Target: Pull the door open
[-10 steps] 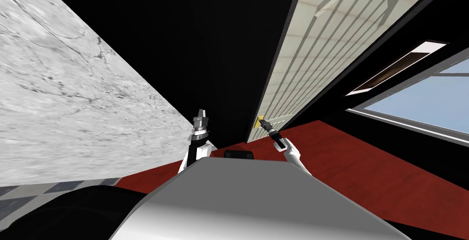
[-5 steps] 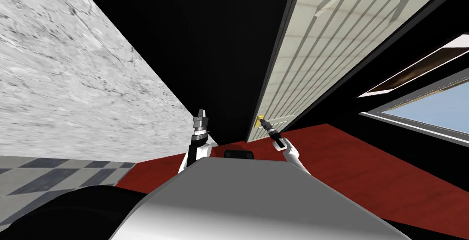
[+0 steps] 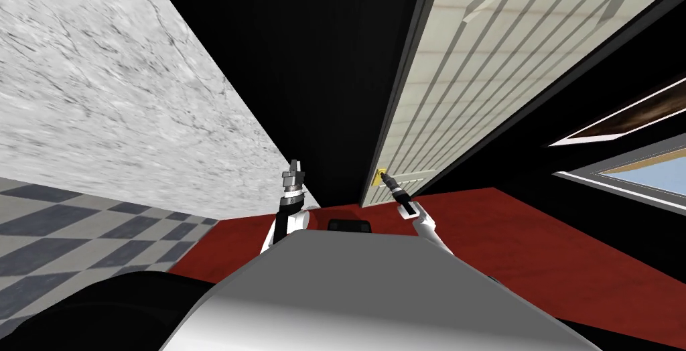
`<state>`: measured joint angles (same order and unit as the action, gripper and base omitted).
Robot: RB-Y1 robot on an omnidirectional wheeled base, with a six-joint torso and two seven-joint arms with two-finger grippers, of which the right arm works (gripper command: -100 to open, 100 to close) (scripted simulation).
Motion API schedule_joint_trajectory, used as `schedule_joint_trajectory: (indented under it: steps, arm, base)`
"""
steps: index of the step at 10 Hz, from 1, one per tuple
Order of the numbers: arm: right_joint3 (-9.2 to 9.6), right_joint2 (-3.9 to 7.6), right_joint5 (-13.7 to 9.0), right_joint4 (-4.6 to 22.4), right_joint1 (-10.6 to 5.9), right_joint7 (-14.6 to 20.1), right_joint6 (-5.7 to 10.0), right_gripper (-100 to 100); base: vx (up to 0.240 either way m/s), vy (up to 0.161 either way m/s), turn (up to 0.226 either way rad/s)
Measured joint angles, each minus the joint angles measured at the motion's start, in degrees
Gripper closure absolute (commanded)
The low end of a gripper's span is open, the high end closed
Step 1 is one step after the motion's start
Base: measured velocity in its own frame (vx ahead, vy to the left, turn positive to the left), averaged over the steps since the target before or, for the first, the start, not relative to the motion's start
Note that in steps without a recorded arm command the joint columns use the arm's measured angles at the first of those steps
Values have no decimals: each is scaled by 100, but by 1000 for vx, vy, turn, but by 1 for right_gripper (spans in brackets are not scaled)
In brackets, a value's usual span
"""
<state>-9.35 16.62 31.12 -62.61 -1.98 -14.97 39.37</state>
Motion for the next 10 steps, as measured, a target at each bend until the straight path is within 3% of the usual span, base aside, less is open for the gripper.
schedule_joint_trajectory:
  steps: [2, 5, 10]
  arm:
    - [65, 0, -318, -81, 29, 338, -106, 100]
    - [128, 17, -831, 76, -102, 809, -160, 100]
    - [236, 34, -1609, 59, -128, 1471, -336, 100]
  base:
    - [-89, -74, 144]
    - [-94, -69, 138]
    - [-65, -48, 99]
